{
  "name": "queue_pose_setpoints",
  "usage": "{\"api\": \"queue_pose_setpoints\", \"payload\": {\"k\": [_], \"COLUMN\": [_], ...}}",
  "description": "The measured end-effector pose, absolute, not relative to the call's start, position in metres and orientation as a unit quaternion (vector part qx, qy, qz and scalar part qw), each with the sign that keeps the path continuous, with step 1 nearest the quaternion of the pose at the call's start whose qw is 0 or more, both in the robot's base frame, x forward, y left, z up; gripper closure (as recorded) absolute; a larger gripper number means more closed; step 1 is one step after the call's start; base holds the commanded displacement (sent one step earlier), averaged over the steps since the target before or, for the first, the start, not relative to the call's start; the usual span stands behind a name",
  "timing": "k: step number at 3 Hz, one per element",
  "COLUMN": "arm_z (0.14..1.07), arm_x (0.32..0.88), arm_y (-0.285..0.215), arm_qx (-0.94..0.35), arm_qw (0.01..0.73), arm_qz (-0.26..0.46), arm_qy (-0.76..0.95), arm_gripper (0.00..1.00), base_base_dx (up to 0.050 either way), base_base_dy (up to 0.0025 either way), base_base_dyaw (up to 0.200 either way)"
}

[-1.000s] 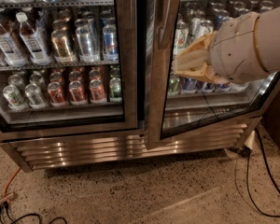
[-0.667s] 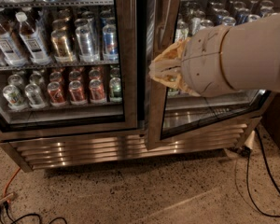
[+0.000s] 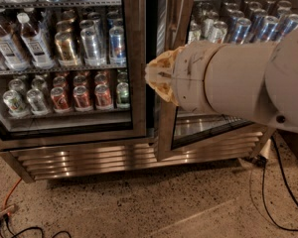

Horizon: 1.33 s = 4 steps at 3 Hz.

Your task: Open right fridge door

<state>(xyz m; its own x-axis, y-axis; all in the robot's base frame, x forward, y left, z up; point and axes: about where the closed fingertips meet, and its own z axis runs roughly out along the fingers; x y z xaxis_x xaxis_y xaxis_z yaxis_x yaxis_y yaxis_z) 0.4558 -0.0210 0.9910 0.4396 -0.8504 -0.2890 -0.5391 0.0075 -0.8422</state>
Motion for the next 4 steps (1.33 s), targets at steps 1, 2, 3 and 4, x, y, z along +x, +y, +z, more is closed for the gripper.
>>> {"api": "queue_pose_setpoints", "payload": {"k": [1, 2, 3, 4], "arm_z": [0.992, 1.002, 1.011, 1.010], "arm_x": [0.456, 0.466, 0.475, 0.481], "arm_y": [-0.021, 0.010, 0.036, 0.068], "arm_qx": [-0.687, -0.684, -0.680, -0.687], "arm_qw": [0.499, 0.523, 0.544, 0.554], "arm_qz": [-0.156, -0.158, -0.158, -0.140], "arm_qy": [0.505, 0.484, 0.466, 0.448], "arm_gripper": [1.00, 1.00, 1.00, 1.00], "base_base_dx": [0.000, 0.000, 0.000, 0.000], "base_base_dy": [0.00000, 0.00000, 0.00000, 0.00000], "base_base_dyaw": [0.000, 0.000, 0.000, 0.000]}}
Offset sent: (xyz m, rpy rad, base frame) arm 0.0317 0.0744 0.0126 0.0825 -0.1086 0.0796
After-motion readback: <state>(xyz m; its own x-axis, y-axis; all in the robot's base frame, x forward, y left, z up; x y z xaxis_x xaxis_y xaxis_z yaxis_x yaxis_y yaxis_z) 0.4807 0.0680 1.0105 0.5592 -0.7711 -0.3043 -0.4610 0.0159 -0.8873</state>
